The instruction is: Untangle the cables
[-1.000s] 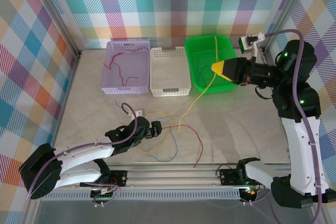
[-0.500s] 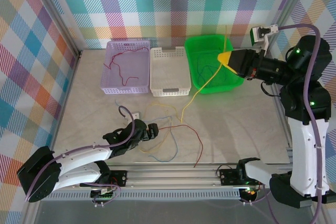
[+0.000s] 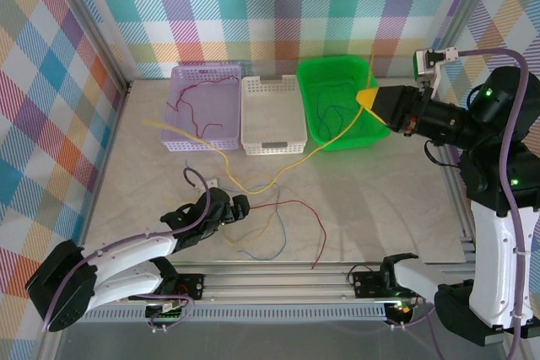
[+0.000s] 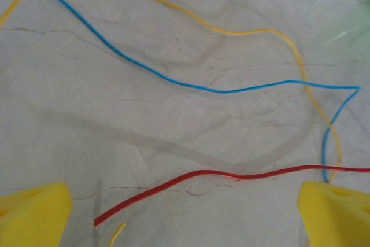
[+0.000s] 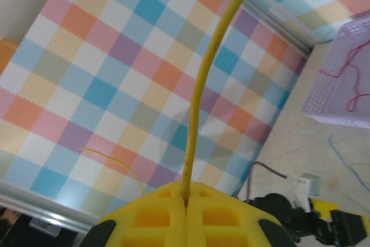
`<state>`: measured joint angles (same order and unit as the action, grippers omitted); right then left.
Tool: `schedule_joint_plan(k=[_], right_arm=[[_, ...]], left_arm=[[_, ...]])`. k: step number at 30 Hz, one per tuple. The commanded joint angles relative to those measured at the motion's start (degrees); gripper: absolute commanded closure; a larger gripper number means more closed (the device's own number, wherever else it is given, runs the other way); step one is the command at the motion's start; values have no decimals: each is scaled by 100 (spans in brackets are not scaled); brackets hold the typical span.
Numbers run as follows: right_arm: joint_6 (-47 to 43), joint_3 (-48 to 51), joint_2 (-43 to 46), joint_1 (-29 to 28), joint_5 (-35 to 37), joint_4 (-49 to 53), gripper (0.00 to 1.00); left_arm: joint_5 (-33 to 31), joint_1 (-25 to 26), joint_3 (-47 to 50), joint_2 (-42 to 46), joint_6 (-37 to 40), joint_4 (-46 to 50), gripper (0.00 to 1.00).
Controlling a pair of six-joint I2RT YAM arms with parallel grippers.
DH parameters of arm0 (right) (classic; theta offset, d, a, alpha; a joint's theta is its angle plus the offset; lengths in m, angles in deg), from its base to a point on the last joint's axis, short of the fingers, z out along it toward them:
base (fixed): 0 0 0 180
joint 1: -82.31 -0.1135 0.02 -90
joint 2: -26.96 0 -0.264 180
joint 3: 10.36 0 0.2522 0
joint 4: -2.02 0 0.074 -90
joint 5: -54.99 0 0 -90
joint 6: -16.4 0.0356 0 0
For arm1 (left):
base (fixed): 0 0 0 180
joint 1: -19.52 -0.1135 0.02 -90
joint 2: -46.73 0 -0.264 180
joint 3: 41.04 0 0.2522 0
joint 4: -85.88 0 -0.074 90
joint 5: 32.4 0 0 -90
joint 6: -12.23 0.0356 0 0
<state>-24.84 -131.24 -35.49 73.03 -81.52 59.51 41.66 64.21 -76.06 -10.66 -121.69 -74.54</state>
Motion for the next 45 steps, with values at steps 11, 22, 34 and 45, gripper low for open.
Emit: schedule_joint_plan(k=[11,22,34,45], right_arm=[[-1474,392,-470,31,2443,462,100],[-1873,331,-1472,-3,3278,304,100],[-2329,-370,-2894,-505,4257,304,100],[-2583,-1399,-4406,-932,5144,524,100]], left_arm=[[-401,-40,-1929,1893,553,3374,0],[-1791,-48,-3481,1852,1291,5566,0],[-2506,-46,-3494,2389,1599,5854,0],[-2518,-50,-3348,2828,1588,5750,0]])
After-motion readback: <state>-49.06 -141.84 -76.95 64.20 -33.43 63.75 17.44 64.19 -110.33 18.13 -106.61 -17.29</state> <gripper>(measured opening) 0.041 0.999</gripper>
